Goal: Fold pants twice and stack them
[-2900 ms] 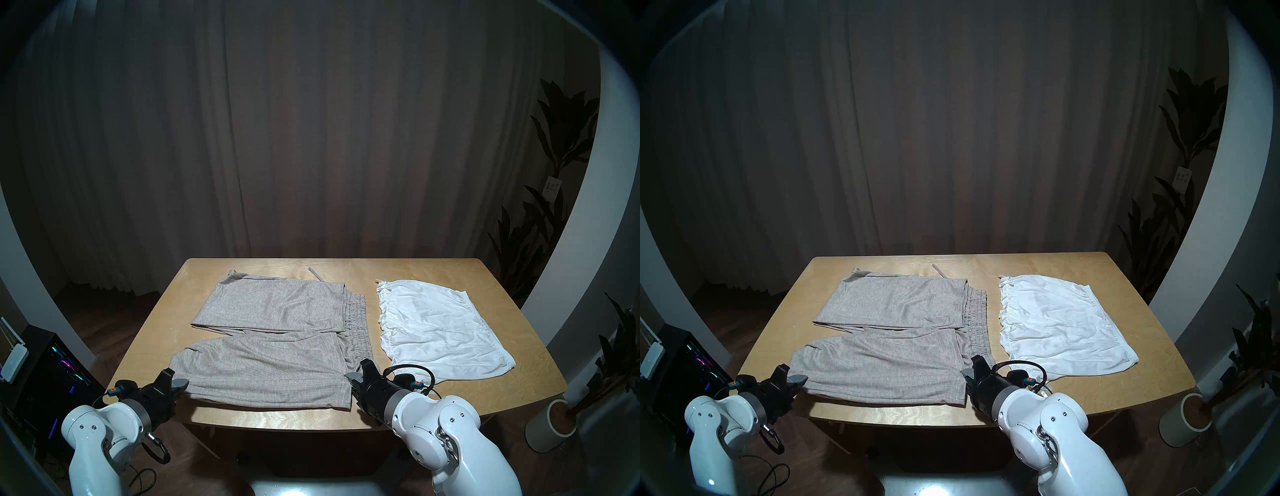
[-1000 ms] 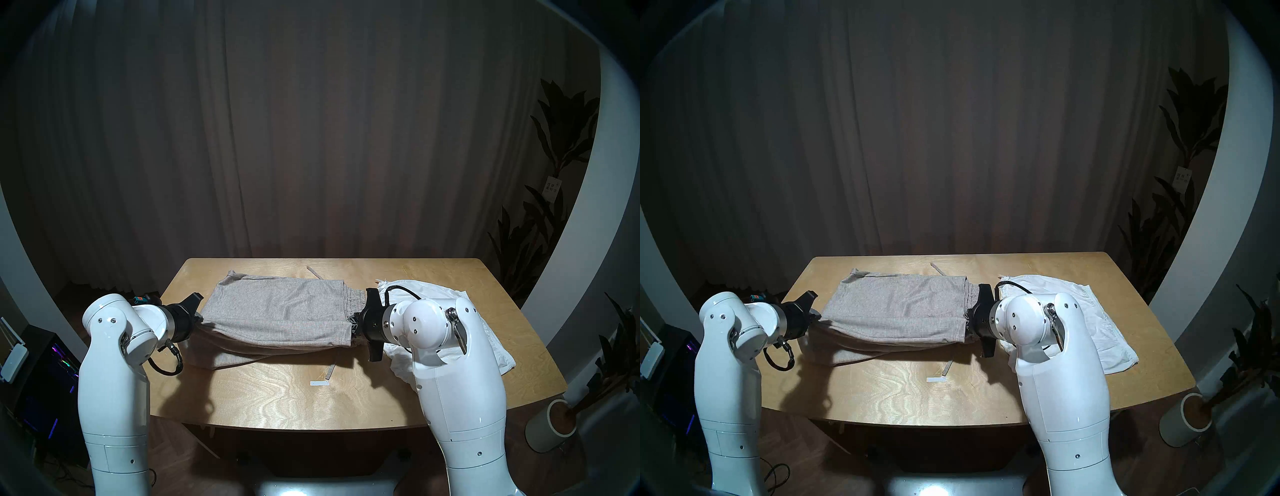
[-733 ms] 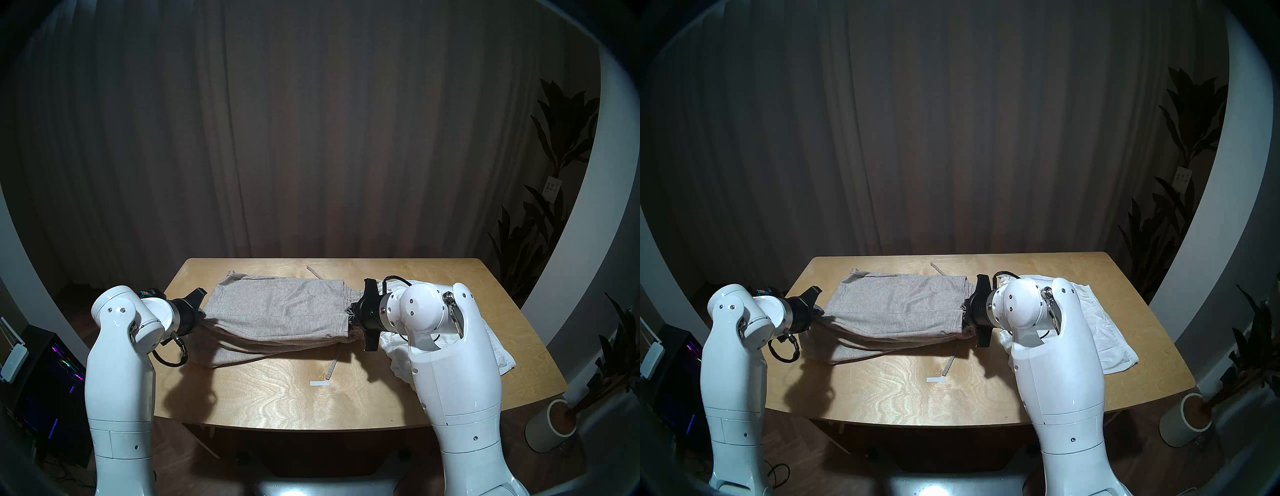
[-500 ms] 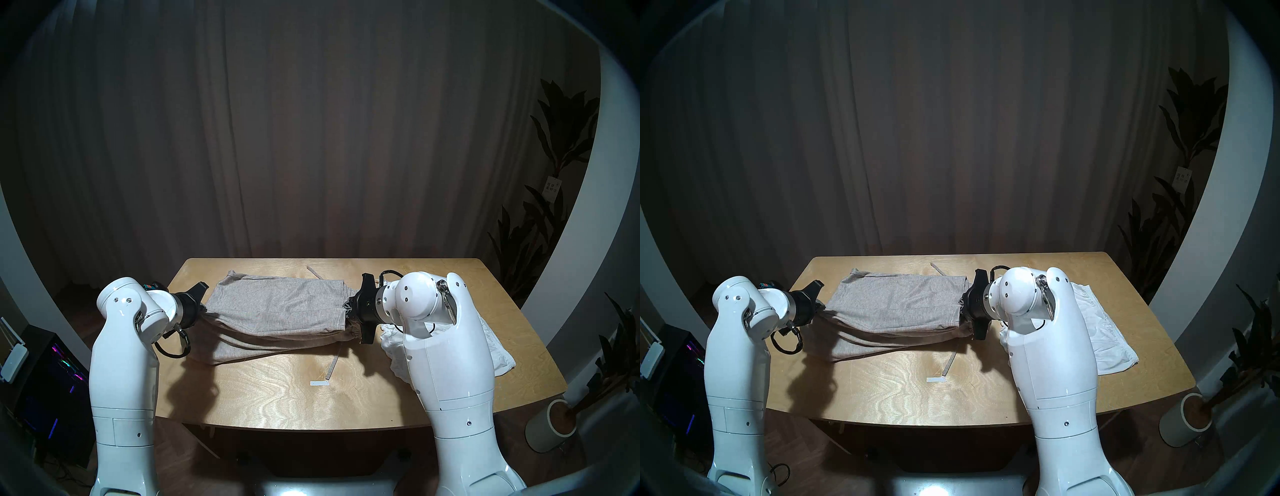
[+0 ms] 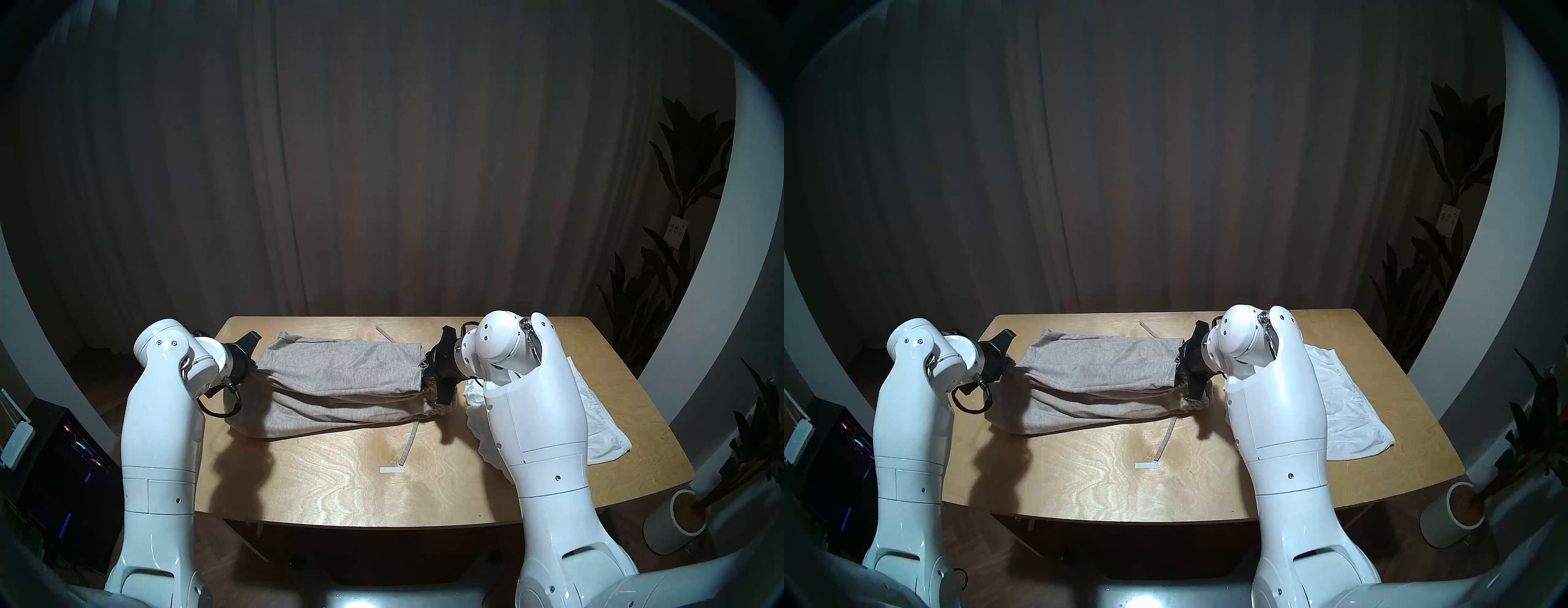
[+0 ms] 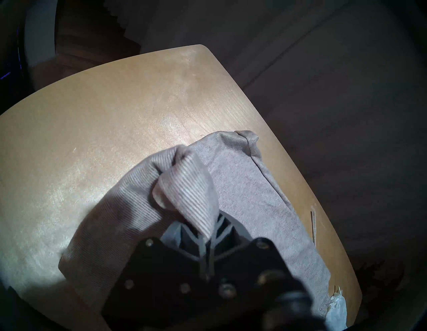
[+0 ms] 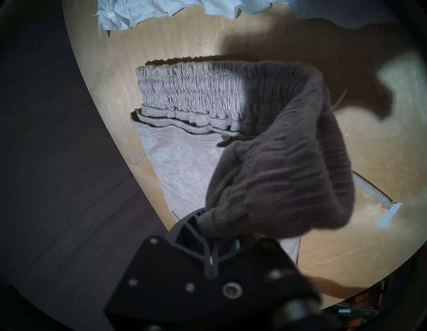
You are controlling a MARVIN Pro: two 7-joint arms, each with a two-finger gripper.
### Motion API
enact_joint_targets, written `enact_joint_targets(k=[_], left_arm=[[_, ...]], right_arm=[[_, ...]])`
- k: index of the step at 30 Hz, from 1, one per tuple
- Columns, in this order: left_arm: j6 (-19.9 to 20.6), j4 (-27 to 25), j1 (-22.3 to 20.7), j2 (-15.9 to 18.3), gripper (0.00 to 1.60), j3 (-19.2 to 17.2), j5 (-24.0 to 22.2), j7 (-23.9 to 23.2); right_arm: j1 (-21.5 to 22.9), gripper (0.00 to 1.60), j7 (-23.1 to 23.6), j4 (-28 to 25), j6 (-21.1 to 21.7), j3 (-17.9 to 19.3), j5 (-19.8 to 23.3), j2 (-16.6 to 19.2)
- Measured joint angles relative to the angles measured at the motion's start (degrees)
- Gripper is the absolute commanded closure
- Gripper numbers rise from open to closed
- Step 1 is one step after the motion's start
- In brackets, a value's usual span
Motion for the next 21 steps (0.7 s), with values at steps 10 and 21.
enact_joint_targets(k=[10,21], left_arm=[[-1.2,4.5,-4.5,0.7,1.60,2.2,0.6,1.1],[-3.3,11.9,-10.4,0.9,1.60,5.3,1.9,0.6]], right_arm=[[5.0,1.60,0.6,6.3,-1.7,1.2,-0.6,-0.8],[11.6,1.60,1.2,15.6,-3.2,1.8,-1.3,-1.3]])
